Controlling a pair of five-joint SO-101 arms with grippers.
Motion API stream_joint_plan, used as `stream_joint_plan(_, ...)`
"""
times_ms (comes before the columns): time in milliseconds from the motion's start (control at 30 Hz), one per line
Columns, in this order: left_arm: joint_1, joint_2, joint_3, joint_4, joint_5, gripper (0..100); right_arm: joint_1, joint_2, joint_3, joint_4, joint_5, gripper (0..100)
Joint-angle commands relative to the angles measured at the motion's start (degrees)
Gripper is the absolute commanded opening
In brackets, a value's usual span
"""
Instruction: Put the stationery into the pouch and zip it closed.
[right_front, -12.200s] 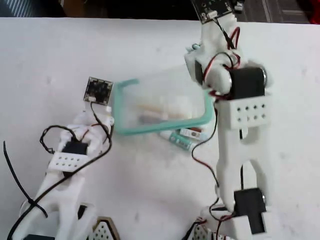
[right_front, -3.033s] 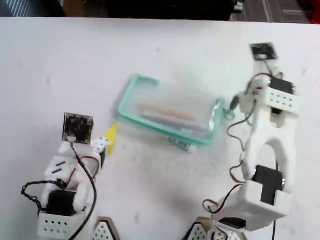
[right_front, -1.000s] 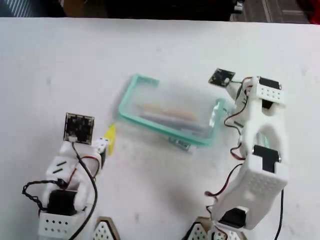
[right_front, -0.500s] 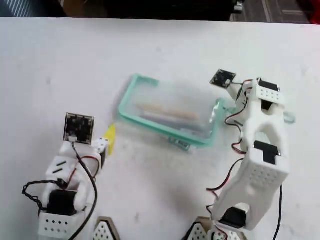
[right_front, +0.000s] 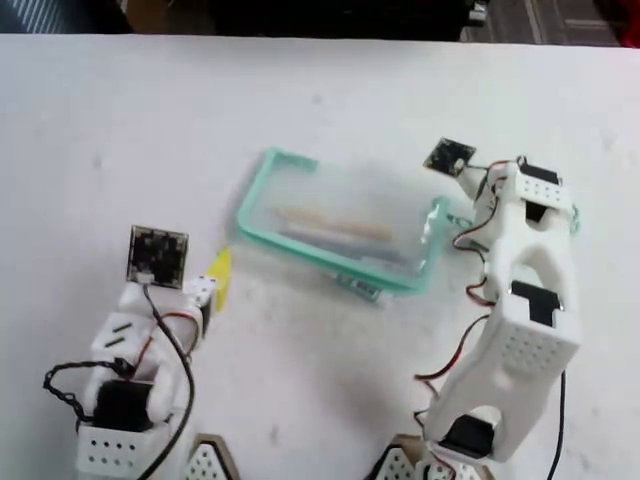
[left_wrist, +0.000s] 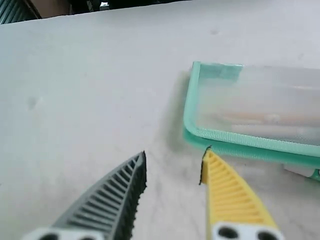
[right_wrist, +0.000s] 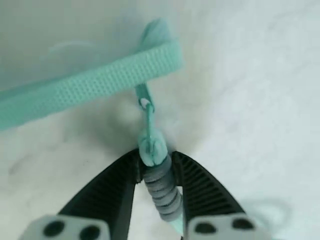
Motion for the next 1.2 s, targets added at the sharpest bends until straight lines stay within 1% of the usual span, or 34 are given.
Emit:
stream_joint_plan(0, 0.5, -0.4, -1.3, -1.1, -0.2, 20, -0.4, -7.2, -1.0, 3.2, 0.2, 1.6)
stream_joint_plan(100, 0.4, -0.4, -1.6, -1.0, -0.2, 20, -2.8, -14.6, -1.0, 9.2, -1.0, 1.6)
stream_joint_plan(200, 0.3, -0.4, -1.6, -1.0, -0.2, 20, -6.8, -23.0, -1.0, 13.3, -7.9, 1.6)
stream_joint_plan(367, 0.2, -0.4, -1.6, -0.9, -0.2, 20, -14.0, -35.8, -1.0, 14.6, -18.8, 1.6)
stream_joint_plan(633, 0.2, -0.4, -1.8, 0.6, -0.4, 20, -23.3, -49.5, -1.1, 17.6, -28.8, 1.6)
stream_joint_plan(767, 0.1, -0.4, -1.8, 0.6, -0.4, 20, -25.5, -54.9, -1.1, 17.9, -32.0, 1.6)
stream_joint_plan(900, -2.2, -0.4, -3.3, 1.2, -0.2, 20, -27.2, -59.5, -1.1, 17.9, -33.9, 1.6)
stream_joint_plan(967, -3.4, -0.4, -5.2, 2.8, -0.1, 20, -28.3, -61.3, -1.1, 17.9, -34.5, 1.6)
stream_joint_plan(1167, -3.7, -0.4, -11.3, 8.7, -0.1, 20, -32.3, -67.0, -1.1, 17.9, -35.2, 1.6)
